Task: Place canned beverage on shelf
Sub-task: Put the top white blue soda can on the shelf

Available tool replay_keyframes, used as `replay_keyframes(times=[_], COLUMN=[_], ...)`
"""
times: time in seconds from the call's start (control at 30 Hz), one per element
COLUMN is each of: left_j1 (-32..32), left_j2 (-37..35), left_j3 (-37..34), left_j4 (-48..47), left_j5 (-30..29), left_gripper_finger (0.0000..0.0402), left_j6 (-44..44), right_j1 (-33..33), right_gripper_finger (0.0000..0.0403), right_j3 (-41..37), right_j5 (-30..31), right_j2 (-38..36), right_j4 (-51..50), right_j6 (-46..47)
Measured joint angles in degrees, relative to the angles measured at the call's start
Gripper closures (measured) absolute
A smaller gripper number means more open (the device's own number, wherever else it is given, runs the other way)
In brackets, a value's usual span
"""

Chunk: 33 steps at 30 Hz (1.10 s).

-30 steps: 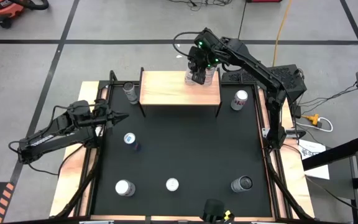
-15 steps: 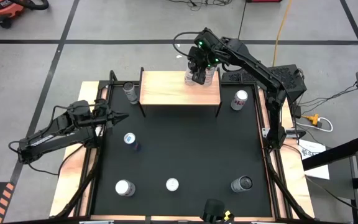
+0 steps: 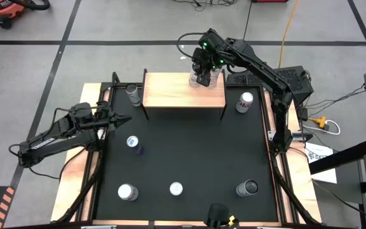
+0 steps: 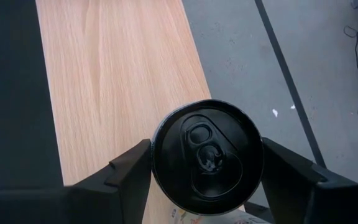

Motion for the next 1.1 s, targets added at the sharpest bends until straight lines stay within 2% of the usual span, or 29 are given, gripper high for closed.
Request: replay_keyframes(times=[0.47, 0.8, 1.1], left_j1=[0.0, 0.0, 0.0], left_j2=[0.0, 0.0, 0.0], left_j3=[0.0, 0.0, 0.0], left_j4=[0.0, 0.0, 0.0], left_j5=[0.0, 0.0, 0.0], left_gripper_finger=[0.0401, 0.0401, 0.0401], left_j6=[0.0, 0.1, 0.1], right_j1=[0.0, 0.1, 0.1], right_gripper_finger=[0.0174, 0.013, 0.0122], right_j3=[0.0, 0.0, 0.0], right_j5=[0.0, 0.0, 0.0], right_j2=[0.0, 0.0, -0.1], right_j4=[0.2, -0.2, 0.8], right_j6=[-1.1, -1.1, -2.1])
